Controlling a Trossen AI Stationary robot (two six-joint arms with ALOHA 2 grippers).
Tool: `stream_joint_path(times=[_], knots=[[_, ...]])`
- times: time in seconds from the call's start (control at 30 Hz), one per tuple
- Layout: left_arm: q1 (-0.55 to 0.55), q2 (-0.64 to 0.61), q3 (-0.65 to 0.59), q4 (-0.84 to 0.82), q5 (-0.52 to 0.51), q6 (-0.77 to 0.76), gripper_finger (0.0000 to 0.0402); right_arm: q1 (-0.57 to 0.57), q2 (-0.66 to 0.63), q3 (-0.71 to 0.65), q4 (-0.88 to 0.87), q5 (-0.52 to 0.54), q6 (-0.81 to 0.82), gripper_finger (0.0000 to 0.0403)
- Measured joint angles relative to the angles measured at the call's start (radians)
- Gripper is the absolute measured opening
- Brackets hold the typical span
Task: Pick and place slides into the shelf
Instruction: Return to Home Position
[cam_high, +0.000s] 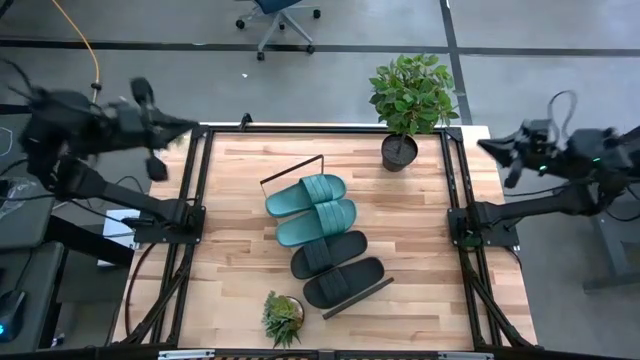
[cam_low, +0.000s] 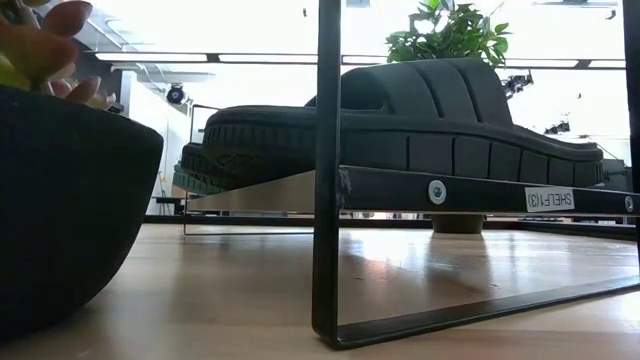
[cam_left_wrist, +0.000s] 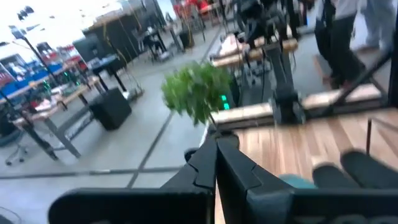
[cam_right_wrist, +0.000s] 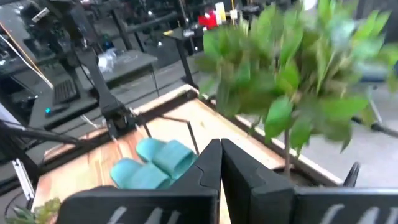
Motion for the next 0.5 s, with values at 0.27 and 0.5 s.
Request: stream_joint_path(times=[0.27, 0.5], knots=[[0.000, -0.316, -0.660, 0.471, 0.039, 0.007, 0.0000, 0.000, -0.196, -0.342, 0.243, -0.014, 0.058, 0.0000], [0.000, -0.554, -1.125, 0.843, 0.078, -0.099, 0.0000, 0.000, -0.392, -0.544, 0.305, -0.063, 0.232, 0.0000]])
